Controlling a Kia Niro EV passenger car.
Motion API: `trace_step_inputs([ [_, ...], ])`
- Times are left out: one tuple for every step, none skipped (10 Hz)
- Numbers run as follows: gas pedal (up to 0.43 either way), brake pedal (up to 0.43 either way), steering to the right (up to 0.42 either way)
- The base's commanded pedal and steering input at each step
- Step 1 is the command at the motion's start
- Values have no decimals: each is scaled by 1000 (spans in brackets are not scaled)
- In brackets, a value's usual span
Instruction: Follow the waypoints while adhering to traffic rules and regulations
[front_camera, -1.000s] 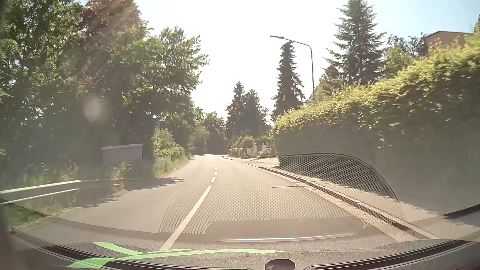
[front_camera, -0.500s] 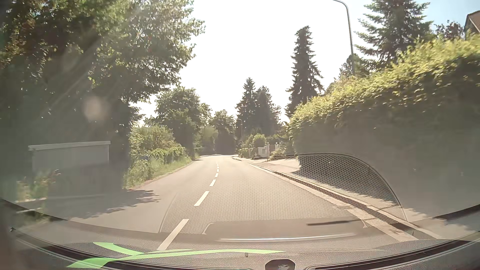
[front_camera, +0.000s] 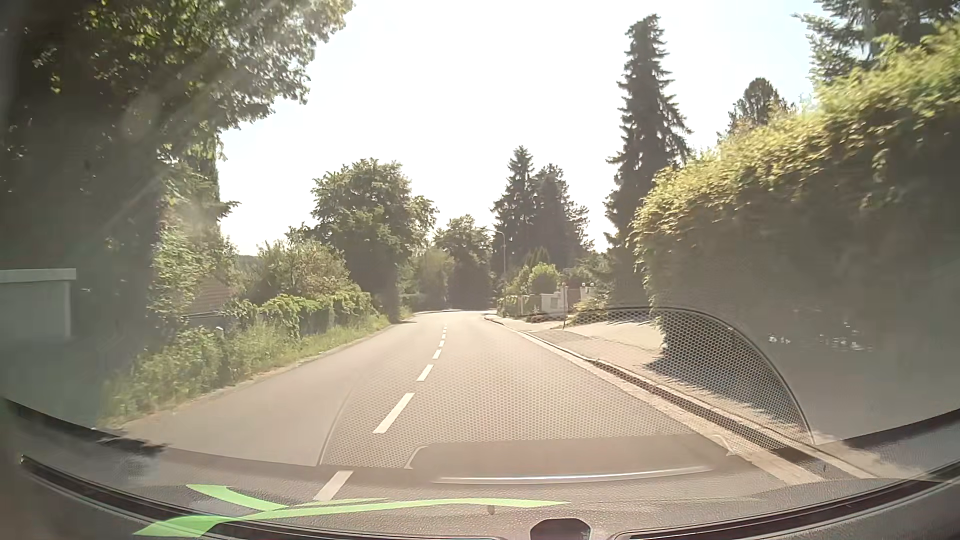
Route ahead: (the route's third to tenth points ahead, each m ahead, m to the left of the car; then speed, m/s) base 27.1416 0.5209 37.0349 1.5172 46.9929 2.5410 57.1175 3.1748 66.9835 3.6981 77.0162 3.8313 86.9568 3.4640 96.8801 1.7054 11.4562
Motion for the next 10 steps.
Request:
trace_step_inputs([
  [79,0,-28],
  [79,0,-28],
  [79,0,-28],
  [67,0,-28],
  [67,0,-28],
  [67,0,-28],
  [67,0,-27],
  [59,0,-25],
  [47,0,-24],
  [39,0,-24],
])
